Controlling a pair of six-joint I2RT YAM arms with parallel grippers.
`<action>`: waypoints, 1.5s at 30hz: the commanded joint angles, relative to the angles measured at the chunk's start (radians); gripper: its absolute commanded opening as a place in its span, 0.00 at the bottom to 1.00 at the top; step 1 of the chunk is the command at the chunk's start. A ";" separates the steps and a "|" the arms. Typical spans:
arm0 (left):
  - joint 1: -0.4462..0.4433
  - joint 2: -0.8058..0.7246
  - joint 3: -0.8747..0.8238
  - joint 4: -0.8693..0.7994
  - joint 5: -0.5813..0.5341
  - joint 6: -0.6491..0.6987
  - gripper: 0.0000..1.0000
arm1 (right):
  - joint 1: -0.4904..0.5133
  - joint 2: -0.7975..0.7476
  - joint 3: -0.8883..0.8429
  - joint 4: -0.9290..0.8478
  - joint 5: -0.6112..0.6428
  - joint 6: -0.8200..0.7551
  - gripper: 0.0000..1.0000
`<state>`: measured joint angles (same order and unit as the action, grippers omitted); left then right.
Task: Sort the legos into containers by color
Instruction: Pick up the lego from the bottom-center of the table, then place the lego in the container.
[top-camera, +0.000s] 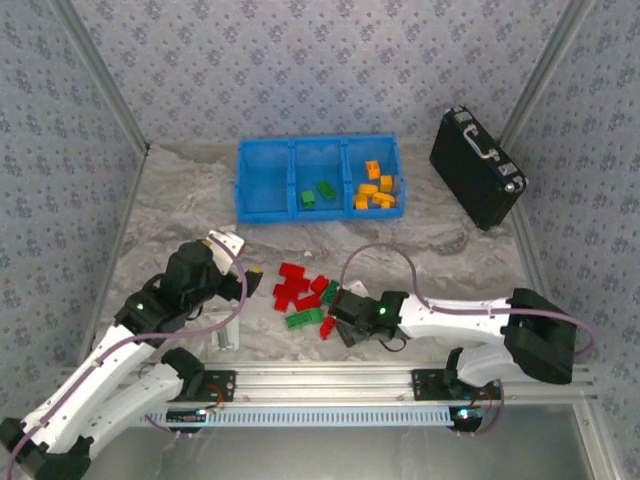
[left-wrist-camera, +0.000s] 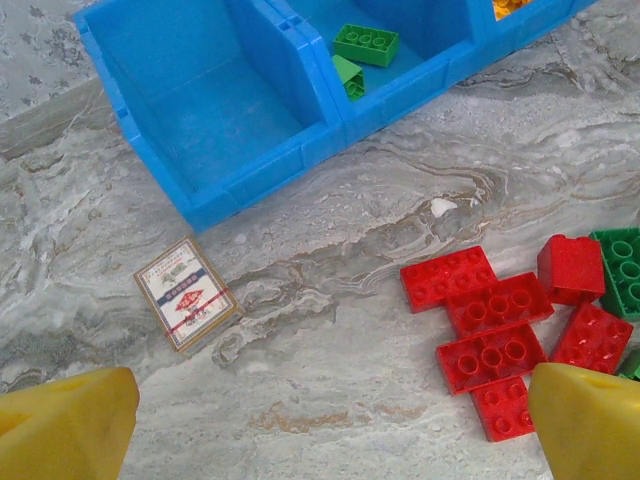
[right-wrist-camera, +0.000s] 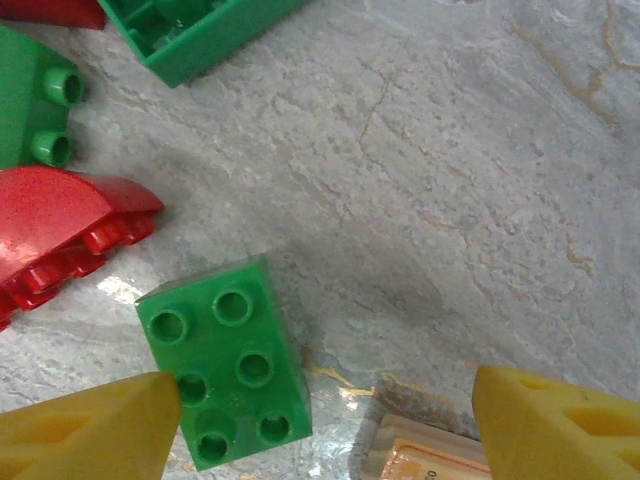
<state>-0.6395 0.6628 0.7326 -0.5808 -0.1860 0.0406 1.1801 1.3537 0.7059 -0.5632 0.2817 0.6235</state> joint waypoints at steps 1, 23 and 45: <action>0.006 0.007 0.022 0.006 0.018 0.003 1.00 | 0.019 0.052 0.002 -0.017 0.054 0.030 0.77; 0.008 0.004 0.019 0.003 -0.002 0.005 1.00 | 0.035 0.199 0.052 -0.002 0.046 0.032 0.38; 0.066 -0.028 -0.009 0.037 0.024 -0.003 1.00 | -0.434 0.472 0.684 0.195 -0.119 -0.511 0.31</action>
<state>-0.5816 0.6552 0.7300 -0.5652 -0.1646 0.0406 0.7818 1.7443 1.2854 -0.4145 0.2077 0.2062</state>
